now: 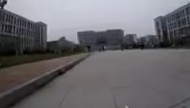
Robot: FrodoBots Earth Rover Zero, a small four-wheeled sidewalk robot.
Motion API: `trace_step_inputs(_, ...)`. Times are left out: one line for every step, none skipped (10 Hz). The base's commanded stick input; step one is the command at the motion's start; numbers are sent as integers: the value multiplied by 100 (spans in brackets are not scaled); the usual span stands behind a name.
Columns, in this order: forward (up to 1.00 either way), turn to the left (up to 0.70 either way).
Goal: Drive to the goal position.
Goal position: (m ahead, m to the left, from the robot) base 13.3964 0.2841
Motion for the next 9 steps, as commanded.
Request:
trace_step_inputs(70, -4)
trace_step_inputs(70, -4)
trace_step_inputs(70, -7)
trace_step_inputs(70, -28)
trace_step_inputs(70, -34)
trace_step_inputs(70, -35)
trace_step_inputs(70, -35)
trace_step_inputs(70, -35)
trace_step_inputs(70, -26)
